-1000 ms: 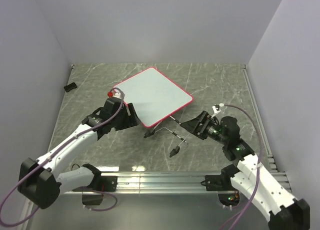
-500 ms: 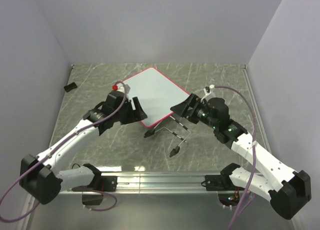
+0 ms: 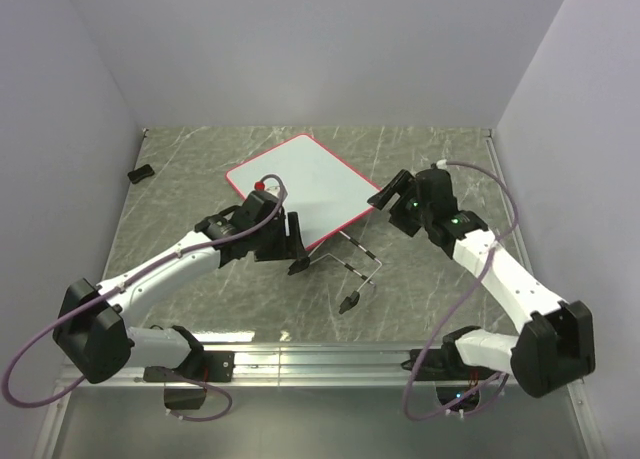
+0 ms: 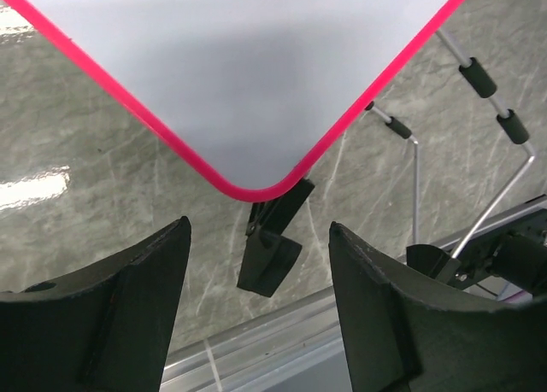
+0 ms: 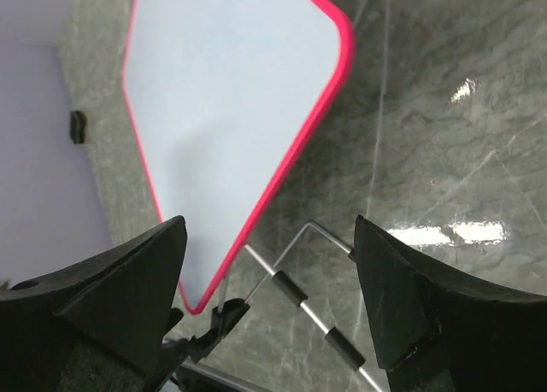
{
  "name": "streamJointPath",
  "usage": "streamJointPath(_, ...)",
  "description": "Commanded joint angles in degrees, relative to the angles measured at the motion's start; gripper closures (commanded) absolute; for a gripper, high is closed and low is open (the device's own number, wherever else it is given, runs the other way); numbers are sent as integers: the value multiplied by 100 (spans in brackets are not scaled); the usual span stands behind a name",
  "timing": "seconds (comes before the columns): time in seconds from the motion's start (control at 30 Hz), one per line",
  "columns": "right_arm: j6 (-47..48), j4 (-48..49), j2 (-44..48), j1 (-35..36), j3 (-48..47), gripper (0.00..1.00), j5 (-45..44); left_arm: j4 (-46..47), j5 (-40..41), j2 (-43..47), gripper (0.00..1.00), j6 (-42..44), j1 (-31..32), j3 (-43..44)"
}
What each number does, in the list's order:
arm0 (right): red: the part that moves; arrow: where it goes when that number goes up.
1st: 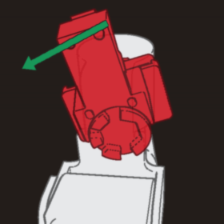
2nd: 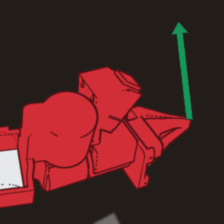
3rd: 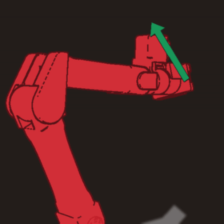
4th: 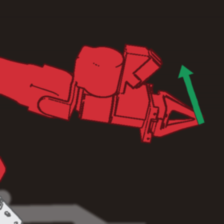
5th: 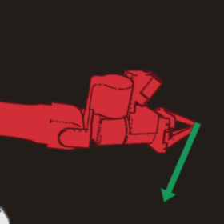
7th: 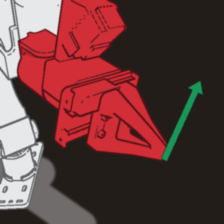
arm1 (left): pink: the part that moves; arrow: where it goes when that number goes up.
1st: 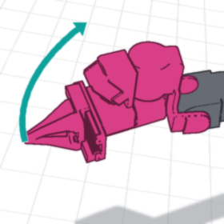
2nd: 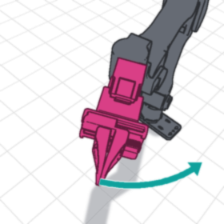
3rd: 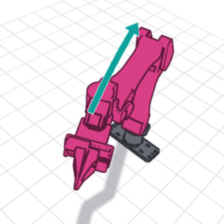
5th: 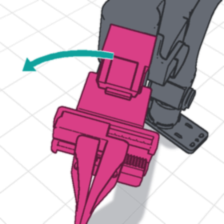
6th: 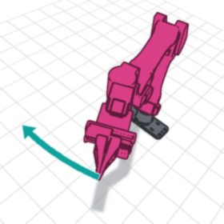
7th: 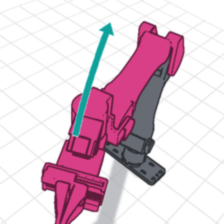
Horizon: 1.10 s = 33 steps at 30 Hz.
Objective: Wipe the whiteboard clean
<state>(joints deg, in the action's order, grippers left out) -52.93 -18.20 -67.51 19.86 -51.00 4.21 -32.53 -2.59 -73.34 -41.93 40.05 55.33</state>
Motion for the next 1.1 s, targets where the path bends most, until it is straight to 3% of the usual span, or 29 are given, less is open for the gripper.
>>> streamJointPath(0.0, -297, 333, -289, 36, 99, 14, 98, -270, 154, 154, 29, 150, 11, 311)
streamJointPath(0.53, -1114, 2714, -2125, -43, 134, 18, 528, -1114, 241, 188, 30, 186, 11, 962)
streamJointPath(0.63, -1255, 3119, -2293, 0, 178, 28, 546, -1238, 250, 241, 30, 142, 11, 1050)
streamJointPath(0.67, -1290, 3207, -2311, 9, 196, 37, 546, -1255, 242, 259, 30, 150, 11, 1033)
streamJointPath(0.8, -1247, 3489, -2250, 97, 249, 55, 502, -1264, 241, 320, 31, 98, 11, 857)
streamJointPath(0.87, -1168, 3559, -2206, 141, 275, 70, 546, -1220, 241, 355, 31, 54, 20, 716)
streamJointPath(1.03, -764, 3140, -2030, 247, -31, 100, 555, -1150, 241, 408, 33, 10, 20, 672)
streamJointPath(1.07, -711, 3042, -2021, 255, -119, 100, 564, -1133, 241, 417, 34, 27, 38, 681)
